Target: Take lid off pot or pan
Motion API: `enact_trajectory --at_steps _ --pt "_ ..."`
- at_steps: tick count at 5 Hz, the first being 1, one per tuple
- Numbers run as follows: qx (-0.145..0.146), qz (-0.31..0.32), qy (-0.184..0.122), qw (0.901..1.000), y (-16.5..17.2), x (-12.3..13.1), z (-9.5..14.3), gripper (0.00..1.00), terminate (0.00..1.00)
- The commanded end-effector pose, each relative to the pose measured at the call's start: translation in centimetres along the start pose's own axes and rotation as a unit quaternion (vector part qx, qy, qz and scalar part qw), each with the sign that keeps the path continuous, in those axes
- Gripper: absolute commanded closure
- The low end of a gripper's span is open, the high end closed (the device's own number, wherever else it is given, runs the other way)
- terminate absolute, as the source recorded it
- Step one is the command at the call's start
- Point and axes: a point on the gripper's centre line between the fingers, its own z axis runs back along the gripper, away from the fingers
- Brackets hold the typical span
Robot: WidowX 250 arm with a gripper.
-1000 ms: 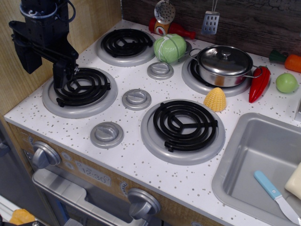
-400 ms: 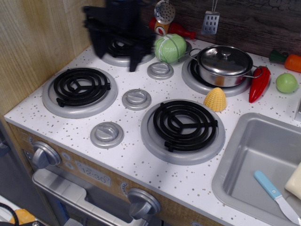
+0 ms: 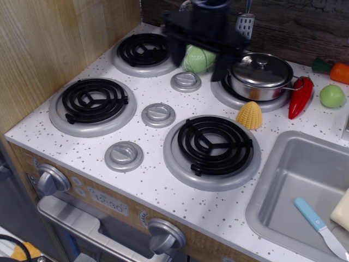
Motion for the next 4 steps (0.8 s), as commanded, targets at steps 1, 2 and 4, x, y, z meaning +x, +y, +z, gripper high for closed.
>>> enact_trajectory --at_steps 1,2,4 --pt "-0.006 0.003 -0.053 0.9986 -3.1 2.8 0.9 0.0 0.0" --pt "-0.012 -0.006 -0.065 0.9978 -4.1 4.6 0.3 0.0 0.0" --pt "-0.044 -0.03 -0.096 0.9939 -5.3 8.1 -2.7 0.0 0.0"
